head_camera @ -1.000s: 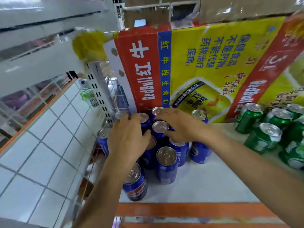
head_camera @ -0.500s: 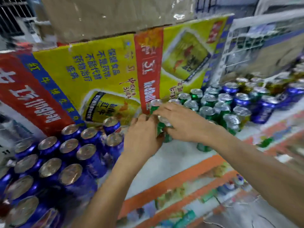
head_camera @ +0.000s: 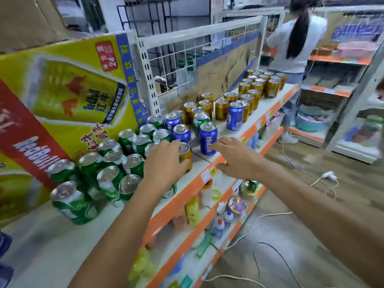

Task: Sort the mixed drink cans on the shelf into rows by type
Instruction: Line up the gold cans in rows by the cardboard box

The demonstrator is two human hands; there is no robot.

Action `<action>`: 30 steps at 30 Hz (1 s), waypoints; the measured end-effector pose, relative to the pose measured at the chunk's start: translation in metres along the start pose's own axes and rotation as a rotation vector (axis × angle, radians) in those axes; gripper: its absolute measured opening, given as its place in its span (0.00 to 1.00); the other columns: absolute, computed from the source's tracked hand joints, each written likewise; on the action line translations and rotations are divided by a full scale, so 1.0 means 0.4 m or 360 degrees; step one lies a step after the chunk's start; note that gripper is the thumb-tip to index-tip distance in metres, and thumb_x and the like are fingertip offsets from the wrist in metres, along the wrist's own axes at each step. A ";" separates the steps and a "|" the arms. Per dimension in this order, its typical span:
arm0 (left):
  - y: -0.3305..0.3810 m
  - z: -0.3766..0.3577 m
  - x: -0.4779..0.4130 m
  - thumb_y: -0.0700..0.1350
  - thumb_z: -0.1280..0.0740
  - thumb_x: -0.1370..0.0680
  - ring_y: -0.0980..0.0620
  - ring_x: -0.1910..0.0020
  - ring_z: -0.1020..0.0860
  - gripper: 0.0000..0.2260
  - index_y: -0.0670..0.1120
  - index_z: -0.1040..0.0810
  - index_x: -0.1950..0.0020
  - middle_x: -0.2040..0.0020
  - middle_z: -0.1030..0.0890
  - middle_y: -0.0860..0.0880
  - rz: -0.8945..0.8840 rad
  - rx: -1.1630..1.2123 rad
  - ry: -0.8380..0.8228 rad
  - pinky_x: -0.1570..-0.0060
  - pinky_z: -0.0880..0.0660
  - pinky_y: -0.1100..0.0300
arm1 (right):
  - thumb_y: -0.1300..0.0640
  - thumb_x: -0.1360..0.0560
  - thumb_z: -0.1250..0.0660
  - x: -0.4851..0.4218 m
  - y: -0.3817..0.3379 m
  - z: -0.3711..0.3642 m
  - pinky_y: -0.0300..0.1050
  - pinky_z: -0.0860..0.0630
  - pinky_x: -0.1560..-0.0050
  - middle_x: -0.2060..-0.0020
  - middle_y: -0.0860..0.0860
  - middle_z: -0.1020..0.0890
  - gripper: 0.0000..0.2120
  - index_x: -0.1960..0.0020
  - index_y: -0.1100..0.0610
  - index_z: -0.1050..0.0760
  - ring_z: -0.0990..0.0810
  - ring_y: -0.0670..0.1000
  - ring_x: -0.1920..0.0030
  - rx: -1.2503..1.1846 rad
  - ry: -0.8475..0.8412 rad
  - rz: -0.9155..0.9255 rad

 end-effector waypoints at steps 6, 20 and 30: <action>-0.012 -0.104 -0.132 0.60 0.34 0.26 0.42 0.43 0.26 0.24 0.48 0.31 0.36 0.42 0.25 0.43 0.0051 -0.0183 -0.0305 0.54 0.30 0.52 | 0.55 0.25 0.35 -0.099 0.145 -0.043 0.49 0.31 0.40 0.38 0.55 0.29 0.25 0.29 0.55 0.36 0.31 0.57 0.37 -0.0170 -0.0037 -0.0157; 0.010 -0.203 -0.313 0.49 0.34 0.26 0.40 0.47 0.23 0.33 0.46 0.48 0.27 0.47 0.24 0.43 -0.0093 -0.0605 -0.0628 0.62 0.33 0.53 | 0.54 0.26 0.34 -0.590 0.285 0.001 0.50 0.31 0.41 0.37 0.58 0.28 0.26 0.30 0.56 0.35 0.30 0.59 0.37 -0.0046 0.0024 0.0156; -0.002 -0.148 -0.314 0.65 0.29 0.34 0.47 0.46 0.25 0.29 0.57 0.34 0.39 0.45 0.23 0.52 0.0076 -0.0325 -0.0732 0.56 0.27 0.54 | 0.51 0.33 0.30 -0.815 0.227 -0.118 0.54 0.25 0.41 0.37 0.55 0.25 0.32 0.30 0.48 0.34 0.25 0.58 0.40 0.0102 -0.0373 0.0503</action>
Point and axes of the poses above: each hand's wrist, its own x-axis away from the middle knuckle, its own z-axis out of the back of the hand, y = z × x, the point moved 8 cm from there along -x, towards the middle knuckle
